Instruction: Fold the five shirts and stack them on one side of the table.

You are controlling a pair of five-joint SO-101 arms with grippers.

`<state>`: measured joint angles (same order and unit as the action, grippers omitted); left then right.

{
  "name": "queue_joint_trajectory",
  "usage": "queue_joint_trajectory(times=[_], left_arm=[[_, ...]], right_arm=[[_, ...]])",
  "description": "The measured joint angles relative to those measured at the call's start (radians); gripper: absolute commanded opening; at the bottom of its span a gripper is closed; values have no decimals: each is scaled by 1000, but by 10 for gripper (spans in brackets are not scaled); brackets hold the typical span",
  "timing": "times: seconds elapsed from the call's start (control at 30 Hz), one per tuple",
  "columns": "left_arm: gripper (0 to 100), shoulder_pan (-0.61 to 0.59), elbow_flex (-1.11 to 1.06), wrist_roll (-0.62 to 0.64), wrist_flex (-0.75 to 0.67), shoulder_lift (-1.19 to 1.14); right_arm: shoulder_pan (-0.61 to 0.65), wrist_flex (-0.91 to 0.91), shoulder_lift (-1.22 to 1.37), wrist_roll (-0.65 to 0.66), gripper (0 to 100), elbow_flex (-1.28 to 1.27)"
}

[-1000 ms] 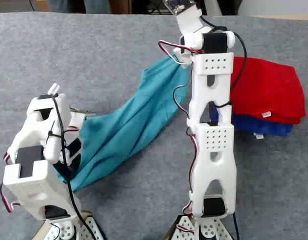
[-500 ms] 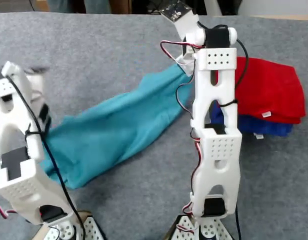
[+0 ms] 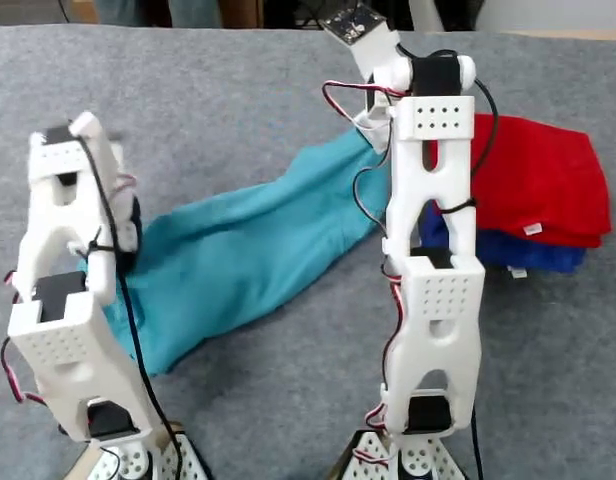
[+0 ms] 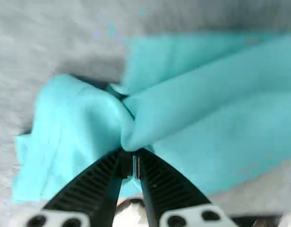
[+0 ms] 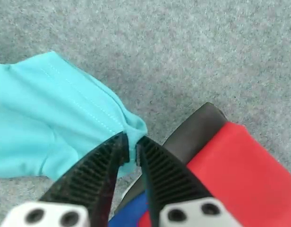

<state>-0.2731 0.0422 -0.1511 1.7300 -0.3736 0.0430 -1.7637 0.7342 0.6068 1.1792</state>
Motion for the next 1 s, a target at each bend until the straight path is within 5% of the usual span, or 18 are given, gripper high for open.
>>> queue_joint_trajectory(times=[0.3, 0.4, 0.5, 0.83, 1.0], left_arm=[[41, 137, -456, -404, 12, 301], [205, 163, -528, -453, 12, 456], [333, 163, -540, -465, 12, 562], [332, -34, -330, -535, 12, 678], [332, -60, -210, -256, -123, 543]], right_arm=[[-60, 0, 0, 34, 14, 0], [-60, 0, 0, 34, 14, 0], [-60, 0, 0, 34, 14, 0], [-60, 0, 0, 34, 14, 0], [-60, 0, 0, 34, 14, 0]])
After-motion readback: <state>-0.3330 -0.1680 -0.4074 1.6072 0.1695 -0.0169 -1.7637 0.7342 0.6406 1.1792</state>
